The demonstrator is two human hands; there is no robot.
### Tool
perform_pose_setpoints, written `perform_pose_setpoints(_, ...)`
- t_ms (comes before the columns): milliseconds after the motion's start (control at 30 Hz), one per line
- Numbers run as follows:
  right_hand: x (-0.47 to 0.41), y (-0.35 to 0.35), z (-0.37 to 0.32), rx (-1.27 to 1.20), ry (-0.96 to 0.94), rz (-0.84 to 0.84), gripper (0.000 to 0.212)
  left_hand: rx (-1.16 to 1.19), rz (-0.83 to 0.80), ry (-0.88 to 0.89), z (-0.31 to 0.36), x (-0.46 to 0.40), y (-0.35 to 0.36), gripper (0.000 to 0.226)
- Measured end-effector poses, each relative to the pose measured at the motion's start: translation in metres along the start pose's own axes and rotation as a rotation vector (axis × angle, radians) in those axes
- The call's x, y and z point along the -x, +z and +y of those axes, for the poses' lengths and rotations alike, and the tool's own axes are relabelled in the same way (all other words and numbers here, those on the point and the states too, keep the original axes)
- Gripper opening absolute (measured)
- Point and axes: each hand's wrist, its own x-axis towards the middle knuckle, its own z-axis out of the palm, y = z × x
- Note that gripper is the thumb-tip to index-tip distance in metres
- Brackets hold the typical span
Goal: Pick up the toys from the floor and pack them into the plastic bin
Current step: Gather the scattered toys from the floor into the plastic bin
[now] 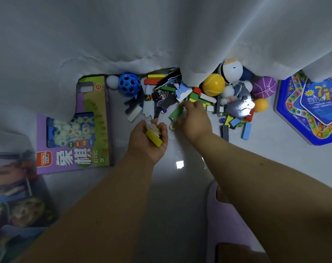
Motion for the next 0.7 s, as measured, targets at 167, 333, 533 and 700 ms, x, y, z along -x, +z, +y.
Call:
perform_pose_setpoints(167, -0.018, 0.020, -0.027, 0.062, -0.015, -0.066, 0.055, 0.024, 0.016, 0.018, 0.005, 0.000, -0.005, 0.038)
perform_pose_setpoints(333, -0.026, 0.027, -0.036, 0.153, -0.074, -0.100, 0.036, -0.031, 0.044, 0.021, 0.012, 0.000, -0.008, 0.037)
perform_pose_setpoints(533, -0.008, 0.018, -0.032, -0.218, -0.094, -0.048, 0.021, -0.068, 0.010, 0.026, 0.017, -0.005, -0.009, 0.036)
perform_pose_setpoints(700, 0.031, 0.008, -0.057, -0.188, -0.482, -0.151, 0.021, 0.059, -0.214, -0.017, 0.018, -0.001, -0.012, 0.040)
